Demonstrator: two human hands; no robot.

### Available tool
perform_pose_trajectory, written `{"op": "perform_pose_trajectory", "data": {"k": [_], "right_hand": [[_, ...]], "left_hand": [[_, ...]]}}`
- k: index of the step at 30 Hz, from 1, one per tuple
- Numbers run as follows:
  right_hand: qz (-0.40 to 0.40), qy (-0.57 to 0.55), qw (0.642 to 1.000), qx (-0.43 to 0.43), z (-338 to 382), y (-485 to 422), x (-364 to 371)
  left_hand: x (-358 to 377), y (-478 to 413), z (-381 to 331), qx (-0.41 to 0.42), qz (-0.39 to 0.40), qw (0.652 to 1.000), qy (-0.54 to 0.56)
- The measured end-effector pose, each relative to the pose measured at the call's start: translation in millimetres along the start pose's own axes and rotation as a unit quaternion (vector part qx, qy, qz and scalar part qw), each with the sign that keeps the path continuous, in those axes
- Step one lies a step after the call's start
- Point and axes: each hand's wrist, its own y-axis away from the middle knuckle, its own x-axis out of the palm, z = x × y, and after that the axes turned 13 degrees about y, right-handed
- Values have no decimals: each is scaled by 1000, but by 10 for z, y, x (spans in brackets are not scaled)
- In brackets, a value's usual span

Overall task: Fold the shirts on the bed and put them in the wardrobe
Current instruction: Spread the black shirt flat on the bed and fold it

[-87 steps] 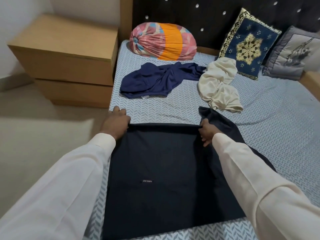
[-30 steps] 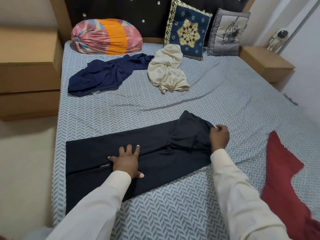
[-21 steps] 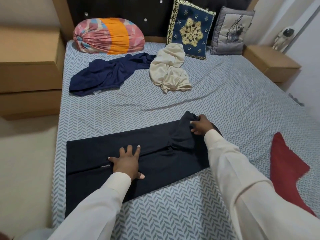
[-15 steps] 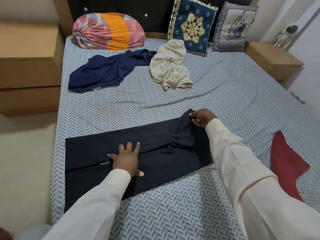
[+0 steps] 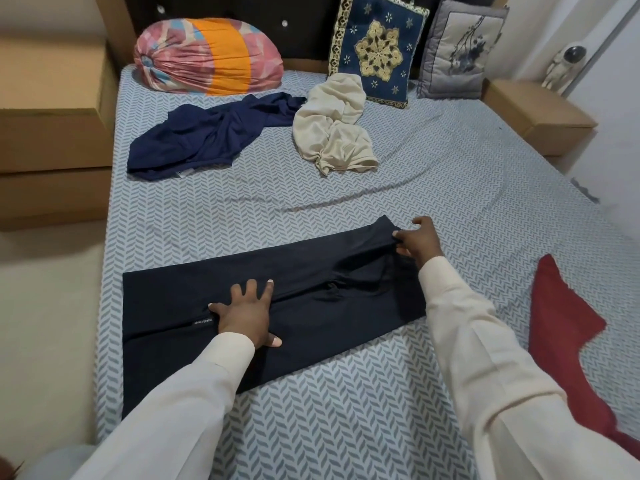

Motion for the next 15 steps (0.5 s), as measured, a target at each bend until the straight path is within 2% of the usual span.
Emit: {"op": "perform_pose_trajectory", "data": {"k": [2,5,7,10,13,15], "right_hand": [[-39,20,999,-16,-126,119,2],[-103,82,986,-100,-192,522,72],[-64,166,968,-176,-302,707,166],[-1,382,891,-247,-396,801,228],[16,511,816,-271,-386,791,223],[-8,556,769,-315,-379,788,217]], "left_hand": [[-3,-7,-4,0,0,1000,1],[-6,-4,-11,-1,2,1000,5],[-3,-4,-10,-1,1,1000,2],[-19,-2,-10,-2,0,1000,2],[-12,14,-14,-3,3,1000,3],[-15,26,-13,-4,5,1000,4]]}}
